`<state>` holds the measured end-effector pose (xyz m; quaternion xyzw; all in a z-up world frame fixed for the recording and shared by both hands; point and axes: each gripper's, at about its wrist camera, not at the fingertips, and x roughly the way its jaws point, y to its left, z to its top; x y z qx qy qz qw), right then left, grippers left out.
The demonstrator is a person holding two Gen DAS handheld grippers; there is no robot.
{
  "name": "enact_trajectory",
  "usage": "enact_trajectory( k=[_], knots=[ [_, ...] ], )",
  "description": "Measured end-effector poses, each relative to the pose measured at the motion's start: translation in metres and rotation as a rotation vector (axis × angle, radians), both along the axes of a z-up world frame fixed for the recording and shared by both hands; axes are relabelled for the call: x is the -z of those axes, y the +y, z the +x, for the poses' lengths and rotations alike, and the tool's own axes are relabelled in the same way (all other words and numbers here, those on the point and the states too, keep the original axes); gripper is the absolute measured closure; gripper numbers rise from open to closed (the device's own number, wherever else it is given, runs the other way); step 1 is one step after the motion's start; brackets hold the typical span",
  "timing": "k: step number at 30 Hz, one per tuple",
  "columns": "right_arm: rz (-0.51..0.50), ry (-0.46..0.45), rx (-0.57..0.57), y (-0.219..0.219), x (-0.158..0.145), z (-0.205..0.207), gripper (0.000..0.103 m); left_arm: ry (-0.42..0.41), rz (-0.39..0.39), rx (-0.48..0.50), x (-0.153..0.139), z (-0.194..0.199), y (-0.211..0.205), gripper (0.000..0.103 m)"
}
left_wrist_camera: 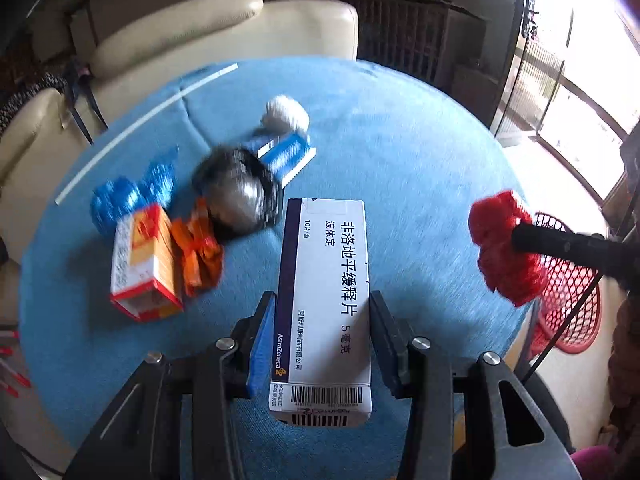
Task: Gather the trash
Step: 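Grasp the white medicine box with the left tool and lift it, then drop the red bag and white box into the red wastebasket with both tools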
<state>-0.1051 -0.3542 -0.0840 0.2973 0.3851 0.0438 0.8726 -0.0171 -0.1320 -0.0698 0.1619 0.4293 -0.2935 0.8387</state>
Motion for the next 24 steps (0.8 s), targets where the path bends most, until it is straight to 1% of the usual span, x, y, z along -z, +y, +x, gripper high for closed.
enact_trajectory(
  k=[3, 6, 14, 19, 24],
  knots=[
    [0.002, -0.018, 0.025, -0.008, -0.004, -0.010, 0.060, -0.053, 0.005, -0.004, -0.017, -0.004, -0.011, 0.056],
    [0.001, -0.032, 0.046, -0.016, -0.008, -0.020, 0.060, -0.084, 0.013, 0.001, -0.029, -0.011, -0.020, 0.056],
    [-0.014, -0.068, 0.107, -0.037, -0.020, -0.047, 0.060, -0.211, 0.049, 0.048, -0.056, -0.038, -0.050, 0.056],
    [-0.012, -0.088, 0.141, -0.050, -0.025, -0.062, 0.060, -0.248, 0.041, 0.080, -0.067, -0.051, -0.067, 0.056],
    [-0.021, -0.108, 0.180, -0.064, -0.032, -0.081, 0.060, -0.265, 0.046, 0.121, -0.071, -0.064, -0.084, 0.056]
  ],
)
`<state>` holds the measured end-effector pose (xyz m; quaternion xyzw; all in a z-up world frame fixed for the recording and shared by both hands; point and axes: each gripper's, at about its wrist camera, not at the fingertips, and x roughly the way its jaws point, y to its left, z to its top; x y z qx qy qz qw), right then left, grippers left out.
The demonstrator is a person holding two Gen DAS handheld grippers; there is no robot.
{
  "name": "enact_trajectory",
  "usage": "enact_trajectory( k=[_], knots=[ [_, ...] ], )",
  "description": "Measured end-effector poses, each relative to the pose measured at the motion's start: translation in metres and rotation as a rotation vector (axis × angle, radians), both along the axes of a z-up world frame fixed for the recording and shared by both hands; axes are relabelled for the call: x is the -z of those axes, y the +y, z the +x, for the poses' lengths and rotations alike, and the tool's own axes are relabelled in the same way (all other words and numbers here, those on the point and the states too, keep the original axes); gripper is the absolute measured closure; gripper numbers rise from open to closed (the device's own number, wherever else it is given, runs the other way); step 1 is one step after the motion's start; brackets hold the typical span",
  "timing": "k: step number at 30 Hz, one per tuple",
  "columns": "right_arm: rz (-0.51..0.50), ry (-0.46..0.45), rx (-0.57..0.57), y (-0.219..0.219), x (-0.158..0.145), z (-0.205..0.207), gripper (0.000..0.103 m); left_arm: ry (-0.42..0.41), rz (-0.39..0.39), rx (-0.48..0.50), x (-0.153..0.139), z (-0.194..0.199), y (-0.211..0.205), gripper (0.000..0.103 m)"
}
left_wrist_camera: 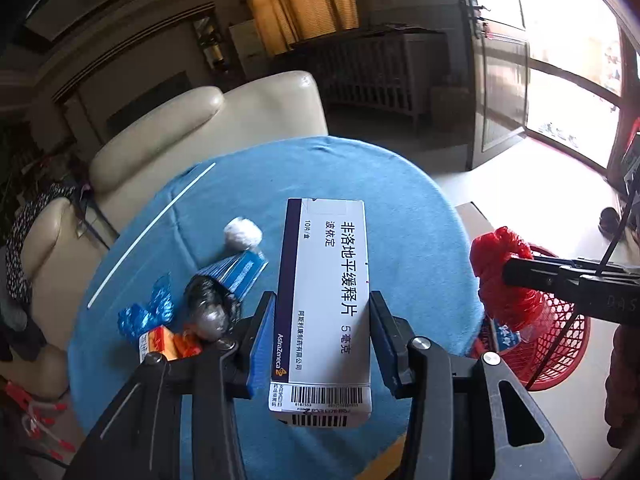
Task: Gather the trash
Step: 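Drop the red bag and white box into the red wastebasket with both tools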
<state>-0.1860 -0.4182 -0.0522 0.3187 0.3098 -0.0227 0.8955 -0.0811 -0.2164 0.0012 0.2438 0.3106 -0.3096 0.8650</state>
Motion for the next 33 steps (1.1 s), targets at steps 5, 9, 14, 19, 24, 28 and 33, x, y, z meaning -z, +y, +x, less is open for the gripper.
enact_trajectory(
  k=[5, 9, 14, 19, 24, 28, 33],
  knots=[
    [-0.005, -0.010, 0.056, -0.016, -0.003, -0.020, 0.060, -0.015, 0.013, 0.052, 0.001, -0.013, -0.019, 0.056],
    [-0.012, -0.001, 0.100, -0.028, -0.001, -0.035, 0.060, -0.009, 0.020, 0.100, 0.002, -0.024, -0.036, 0.056],
    [-0.021, 0.020, 0.158, -0.043, 0.004, -0.054, 0.060, 0.010, 0.013, 0.164, 0.003, -0.035, -0.056, 0.056],
    [-0.007, 0.037, 0.213, -0.059, 0.012, -0.074, 0.060, 0.082, -0.003, 0.237, 0.009, -0.043, -0.078, 0.056],
    [0.006, 0.053, 0.268, -0.076, 0.018, -0.091, 0.059, 0.152, -0.007, 0.304, 0.019, -0.053, -0.096, 0.056],
    [0.014, 0.056, 0.305, -0.087, 0.021, -0.103, 0.059, 0.195, 0.001, 0.349, 0.028, -0.061, -0.107, 0.056],
    [0.022, 0.050, 0.330, -0.095, 0.021, -0.111, 0.058, 0.246, -0.010, 0.395, 0.034, -0.068, -0.118, 0.055]
  ],
)
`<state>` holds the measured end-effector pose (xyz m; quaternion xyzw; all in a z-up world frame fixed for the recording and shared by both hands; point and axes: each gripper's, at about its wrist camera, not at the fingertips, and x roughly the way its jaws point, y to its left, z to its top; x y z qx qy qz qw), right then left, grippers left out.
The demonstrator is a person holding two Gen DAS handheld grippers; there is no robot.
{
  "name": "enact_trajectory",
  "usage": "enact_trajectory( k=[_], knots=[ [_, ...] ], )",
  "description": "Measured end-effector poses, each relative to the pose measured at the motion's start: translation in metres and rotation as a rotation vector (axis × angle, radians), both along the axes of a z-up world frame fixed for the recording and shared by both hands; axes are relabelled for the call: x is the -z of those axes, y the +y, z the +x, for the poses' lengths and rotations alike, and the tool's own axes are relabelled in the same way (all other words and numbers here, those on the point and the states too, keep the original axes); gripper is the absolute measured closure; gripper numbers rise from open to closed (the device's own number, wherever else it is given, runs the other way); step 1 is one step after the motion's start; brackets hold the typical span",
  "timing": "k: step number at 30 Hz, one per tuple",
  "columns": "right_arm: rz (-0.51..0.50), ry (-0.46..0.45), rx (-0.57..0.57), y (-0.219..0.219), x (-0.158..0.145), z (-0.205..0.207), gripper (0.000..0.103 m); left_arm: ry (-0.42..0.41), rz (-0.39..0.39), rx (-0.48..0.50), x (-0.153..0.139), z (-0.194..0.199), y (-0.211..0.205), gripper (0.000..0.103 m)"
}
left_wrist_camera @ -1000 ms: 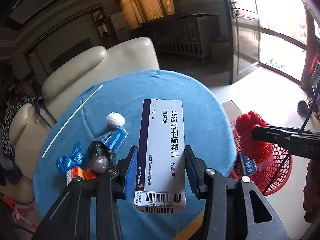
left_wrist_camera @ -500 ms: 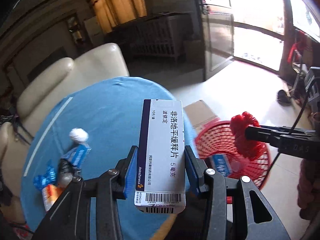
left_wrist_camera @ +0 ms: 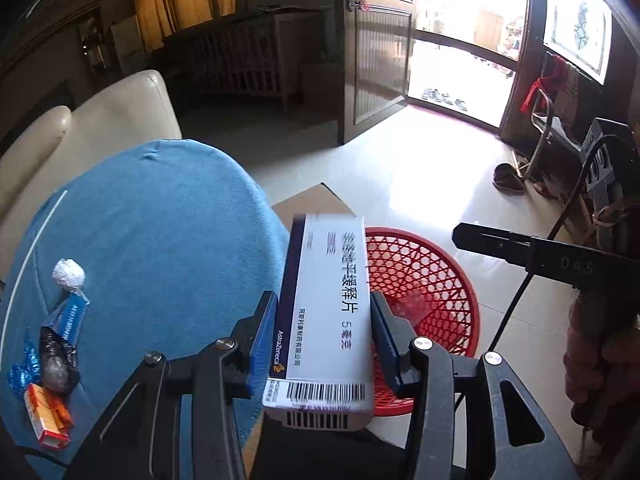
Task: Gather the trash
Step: 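Drop the red bag and white box into the red wastebasket with both tools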
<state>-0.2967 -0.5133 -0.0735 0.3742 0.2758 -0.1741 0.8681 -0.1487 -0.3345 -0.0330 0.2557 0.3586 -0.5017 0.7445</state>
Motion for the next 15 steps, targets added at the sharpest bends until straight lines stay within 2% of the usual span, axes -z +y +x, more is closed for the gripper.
enact_trajectory(
  k=[4, 8, 12, 15],
  knots=[
    [0.004, -0.005, 0.004, -0.002, 0.000, -0.002, 0.058, 0.010, -0.005, 0.032, -0.001, -0.006, -0.004, 0.053],
    [0.002, -0.008, 0.004, -0.001, -0.002, -0.001, 0.058, 0.003, -0.014, 0.012, -0.006, 0.003, 0.003, 0.050],
    [0.007, -0.009, -0.003, 0.001, -0.003, 0.002, 0.058, 0.010, -0.022, -0.055, -0.010, 0.022, 0.024, 0.045],
    [0.007, -0.008, -0.018, 0.005, -0.005, 0.008, 0.058, 0.015, -0.018, -0.146, -0.013, 0.037, 0.046, 0.045]
  ],
)
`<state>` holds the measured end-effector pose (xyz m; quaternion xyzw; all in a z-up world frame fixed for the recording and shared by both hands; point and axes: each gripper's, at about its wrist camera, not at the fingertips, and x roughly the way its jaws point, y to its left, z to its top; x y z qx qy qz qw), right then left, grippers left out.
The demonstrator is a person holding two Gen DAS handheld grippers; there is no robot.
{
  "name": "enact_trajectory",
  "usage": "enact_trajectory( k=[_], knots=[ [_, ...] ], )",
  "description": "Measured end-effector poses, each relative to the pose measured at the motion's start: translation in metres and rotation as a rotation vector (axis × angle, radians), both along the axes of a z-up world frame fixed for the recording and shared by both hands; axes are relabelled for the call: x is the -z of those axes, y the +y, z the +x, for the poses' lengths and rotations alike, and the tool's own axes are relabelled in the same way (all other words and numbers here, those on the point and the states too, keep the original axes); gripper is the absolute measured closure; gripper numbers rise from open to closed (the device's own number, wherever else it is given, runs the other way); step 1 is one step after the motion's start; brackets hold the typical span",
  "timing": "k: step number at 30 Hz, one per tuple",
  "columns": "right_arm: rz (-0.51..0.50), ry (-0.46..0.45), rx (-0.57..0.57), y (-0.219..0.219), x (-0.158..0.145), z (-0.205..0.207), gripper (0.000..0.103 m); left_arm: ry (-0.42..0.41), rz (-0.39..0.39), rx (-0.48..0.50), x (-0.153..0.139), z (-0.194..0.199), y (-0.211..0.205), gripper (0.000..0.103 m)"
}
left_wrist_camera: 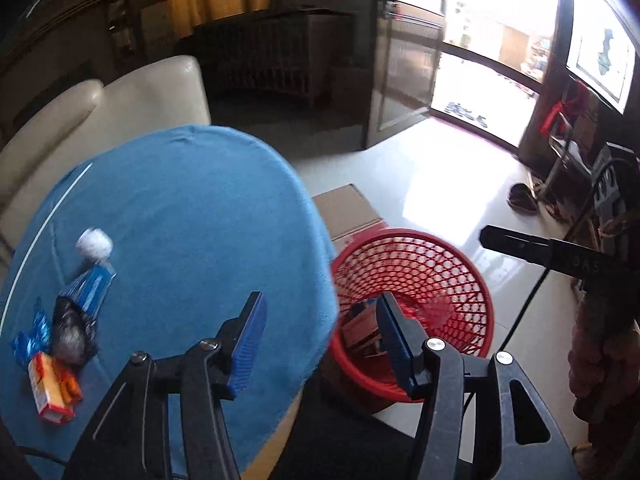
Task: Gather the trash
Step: 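Drop the red bag and white box into the red wastebasket with both tools, then grasp the black plastic bag with the right tool and lift it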
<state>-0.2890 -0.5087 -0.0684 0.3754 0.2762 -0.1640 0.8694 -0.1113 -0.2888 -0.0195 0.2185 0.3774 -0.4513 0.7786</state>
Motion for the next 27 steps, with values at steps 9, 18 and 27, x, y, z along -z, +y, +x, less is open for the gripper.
enact_trajectory(
  k=[9, 18, 27],
  knots=[
    [0.036, 0.004, -0.105, 0.026, -0.011, 0.034, 0.052, -0.128, -0.065, -0.349, -0.036, 0.054, 0.116, 0.037],
    [0.000, 0.003, -0.278, 0.082, -0.033, 0.092, 0.048, -0.162, -0.045, -0.703, -0.029, 0.104, 0.255, 0.034],
    [-0.061, 0.028, -0.476, 0.153, -0.045, 0.162, 0.048, -0.134, -0.033, -0.878, -0.009, 0.124, 0.325, 0.034]
  ],
)
